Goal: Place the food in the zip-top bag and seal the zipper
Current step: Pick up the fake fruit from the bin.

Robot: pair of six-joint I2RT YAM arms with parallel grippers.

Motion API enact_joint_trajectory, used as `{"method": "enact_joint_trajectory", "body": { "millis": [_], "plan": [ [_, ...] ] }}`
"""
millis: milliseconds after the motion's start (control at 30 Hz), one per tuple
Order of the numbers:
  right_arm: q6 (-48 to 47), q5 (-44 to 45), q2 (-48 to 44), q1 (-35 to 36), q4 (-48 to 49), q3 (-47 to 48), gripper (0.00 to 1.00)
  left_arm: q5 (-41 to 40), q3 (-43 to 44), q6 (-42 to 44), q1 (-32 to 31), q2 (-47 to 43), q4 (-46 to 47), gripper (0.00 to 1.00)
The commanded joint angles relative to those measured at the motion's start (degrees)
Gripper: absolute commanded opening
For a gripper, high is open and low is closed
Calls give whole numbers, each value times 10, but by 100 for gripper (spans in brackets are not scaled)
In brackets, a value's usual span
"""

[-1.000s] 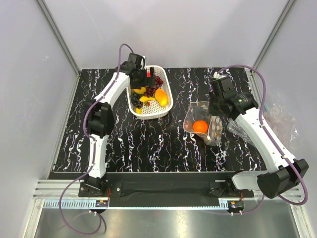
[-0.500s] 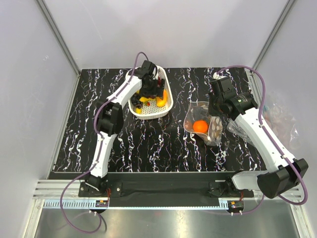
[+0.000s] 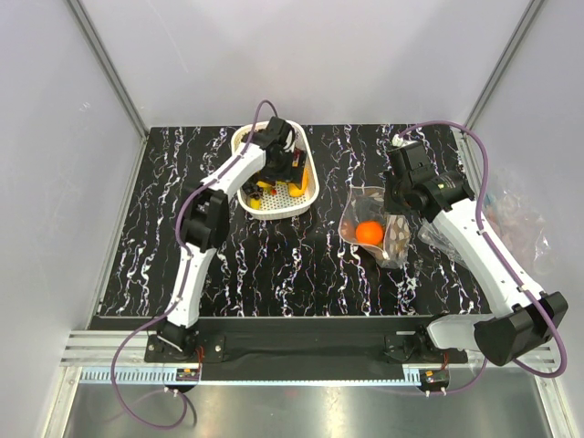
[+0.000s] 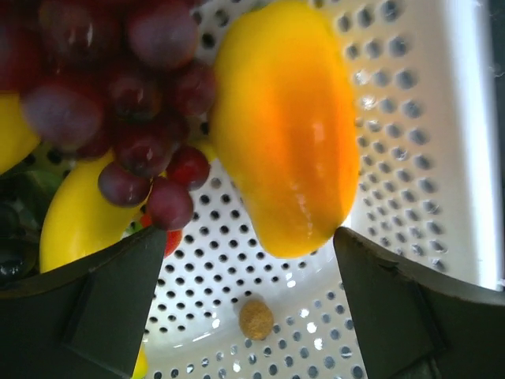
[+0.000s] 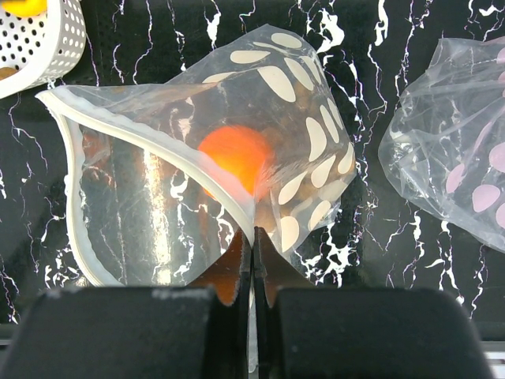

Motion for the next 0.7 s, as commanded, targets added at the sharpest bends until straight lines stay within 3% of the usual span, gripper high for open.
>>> {"method": "enact_joint_trajectory", "body": {
  "millis": [0, 333, 433, 667],
  "plan": [
    [-9, -12, -21, -2, 19, -2, 0, -46, -98, -19, -2, -91, 71, 95],
    [-10, -20, -21, -2, 20, -3, 0, -86, -230, -13, -6, -228, 139, 97],
    [-10, -24, -17, -1, 20, 1, 0, -88, -229, -3, -8, -244, 136, 97],
    [-13, -24, -14, -1, 21, 1, 0, -242, -218, 7, -25, -271, 76, 98]
  ]
}}
